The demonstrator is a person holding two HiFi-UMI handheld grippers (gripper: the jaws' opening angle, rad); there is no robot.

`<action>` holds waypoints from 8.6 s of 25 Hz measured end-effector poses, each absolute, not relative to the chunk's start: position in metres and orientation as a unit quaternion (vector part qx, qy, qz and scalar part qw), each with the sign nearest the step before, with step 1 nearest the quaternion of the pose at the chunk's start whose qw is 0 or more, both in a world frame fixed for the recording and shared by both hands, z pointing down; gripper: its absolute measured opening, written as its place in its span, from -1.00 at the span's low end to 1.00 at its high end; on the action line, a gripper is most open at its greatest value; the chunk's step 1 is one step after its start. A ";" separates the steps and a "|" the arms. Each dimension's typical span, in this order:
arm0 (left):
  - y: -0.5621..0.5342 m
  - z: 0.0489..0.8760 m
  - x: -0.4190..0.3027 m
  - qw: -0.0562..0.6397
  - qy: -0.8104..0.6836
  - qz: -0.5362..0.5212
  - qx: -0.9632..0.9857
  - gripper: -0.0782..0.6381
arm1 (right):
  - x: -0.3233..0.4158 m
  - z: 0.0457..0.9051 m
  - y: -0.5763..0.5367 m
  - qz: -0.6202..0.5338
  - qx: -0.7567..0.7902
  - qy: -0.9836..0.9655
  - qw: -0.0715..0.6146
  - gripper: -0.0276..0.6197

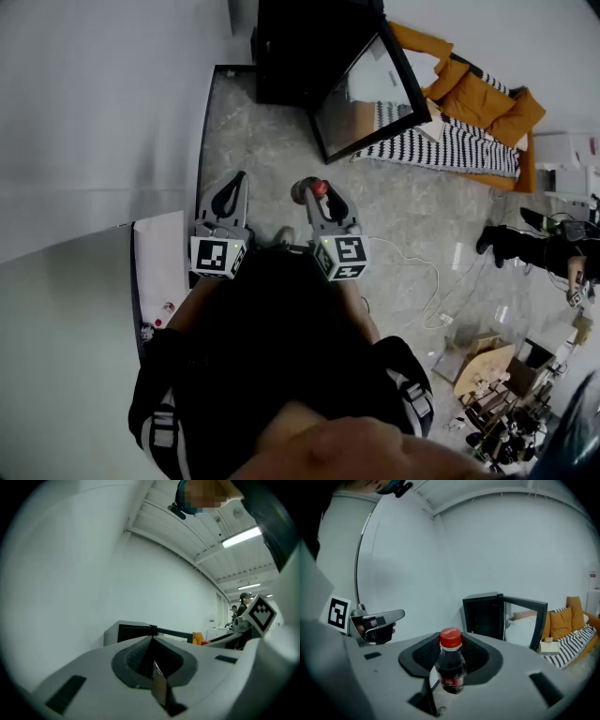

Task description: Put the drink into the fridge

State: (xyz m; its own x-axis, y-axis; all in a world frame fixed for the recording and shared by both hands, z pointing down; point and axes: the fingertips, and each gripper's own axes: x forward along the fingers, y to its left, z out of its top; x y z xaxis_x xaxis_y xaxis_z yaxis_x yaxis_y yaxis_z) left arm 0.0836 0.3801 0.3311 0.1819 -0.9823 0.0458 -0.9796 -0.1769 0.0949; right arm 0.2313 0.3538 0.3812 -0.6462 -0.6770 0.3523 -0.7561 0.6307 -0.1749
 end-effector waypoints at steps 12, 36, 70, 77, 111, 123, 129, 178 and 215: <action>0.378 0.326 0.060 0.061 -0.640 -0.018 0.766 -0.77 | 0.214 0.380 0.353 0.152 0.412 -0.889 0.130 -0.52; 0.361 0.339 -0.035 0.080 -0.602 -0.036 0.794 -0.77 | 0.117 0.376 0.324 0.158 0.445 -0.876 0.098 -0.52; 0.097 0.339 -0.002 0.084 -0.602 -0.007 0.794 -0.77 | 0.123 0.397 0.063 0.149 0.417 -0.890 0.113 -0.52; 0.031 0.344 0.015 0.093 -0.610 0.007 0.787 -0.77 | 0.132 0.402 -0.001 0.150 0.400 -0.896 0.119 -0.52; -0.084 0.384 -0.009 0.104 -0.516 0.037 0.849 -0.77 | 0.096 0.453 -0.128 0.140 0.465 -0.864 0.129 -0.52; -0.101 0.404 -0.029 0.106 -0.505 0.042 0.856 -0.77 | 0.076 0.499 -0.159 0.143 0.478 -0.854 0.146 -0.52; -0.104 0.419 -0.035 0.093 -0.506 0.043 0.857 -0.77 | 0.067 0.524 -0.174 0.137 0.478 -0.855 0.149 -0.52; -0.110 0.448 -0.036 0.077 -0.537 0.019 0.840 -0.77 | 0.051 0.652 -0.255 0.139 0.462 -0.856 0.185 -0.52; -0.123 0.497 -0.041 0.069 -0.561 0.006 0.825 -0.77 | 0.038 0.715 -0.298 0.123 0.455 -0.863 0.180 -0.53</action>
